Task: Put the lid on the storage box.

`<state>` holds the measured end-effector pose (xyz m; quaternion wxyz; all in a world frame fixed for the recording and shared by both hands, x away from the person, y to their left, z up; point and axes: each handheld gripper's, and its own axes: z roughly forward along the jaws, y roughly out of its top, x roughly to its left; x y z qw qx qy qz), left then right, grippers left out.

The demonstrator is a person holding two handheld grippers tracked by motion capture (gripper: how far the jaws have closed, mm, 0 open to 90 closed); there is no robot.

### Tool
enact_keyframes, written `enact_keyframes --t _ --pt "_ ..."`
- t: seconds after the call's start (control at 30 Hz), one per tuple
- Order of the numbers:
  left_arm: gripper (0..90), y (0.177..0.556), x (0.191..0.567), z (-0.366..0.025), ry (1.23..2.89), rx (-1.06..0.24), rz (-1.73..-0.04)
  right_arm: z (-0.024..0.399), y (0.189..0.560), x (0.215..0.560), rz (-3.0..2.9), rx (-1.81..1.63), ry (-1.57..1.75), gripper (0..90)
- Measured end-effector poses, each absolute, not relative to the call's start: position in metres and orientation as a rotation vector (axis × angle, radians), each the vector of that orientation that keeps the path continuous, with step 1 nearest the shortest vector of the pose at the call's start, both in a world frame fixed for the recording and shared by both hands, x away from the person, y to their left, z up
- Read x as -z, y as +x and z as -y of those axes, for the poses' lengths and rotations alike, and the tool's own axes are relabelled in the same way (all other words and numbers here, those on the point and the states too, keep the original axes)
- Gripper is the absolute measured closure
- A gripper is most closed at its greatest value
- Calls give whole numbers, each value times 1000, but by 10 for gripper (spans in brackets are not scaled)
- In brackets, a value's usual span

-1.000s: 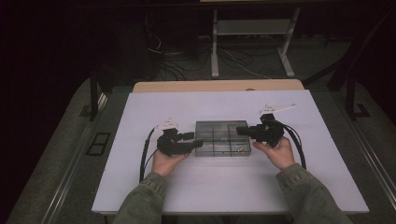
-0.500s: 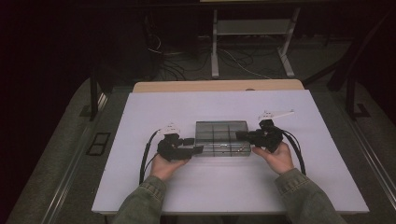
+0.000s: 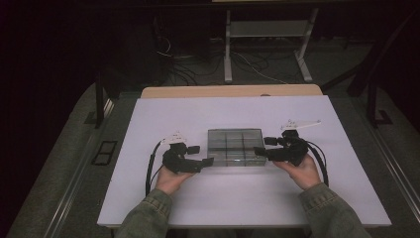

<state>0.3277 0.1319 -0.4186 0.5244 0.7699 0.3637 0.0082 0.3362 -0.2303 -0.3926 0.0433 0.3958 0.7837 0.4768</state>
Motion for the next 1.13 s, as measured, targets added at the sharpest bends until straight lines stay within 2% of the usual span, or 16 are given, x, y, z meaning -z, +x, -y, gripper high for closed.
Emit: enact_keyframes --t 0.13,0.2,1.13 --pt "20 324 418 -132 1868 -6 -862 236 327 395 -2397 -1455 1212 108" --pt "0 320 418 -133 1863 -9 -857 241 322 397 -2394 -1464 1210 3" --pt "0 271 428 -154 1867 -71 -844 286 262 422 -2361 -1408 1245 5"
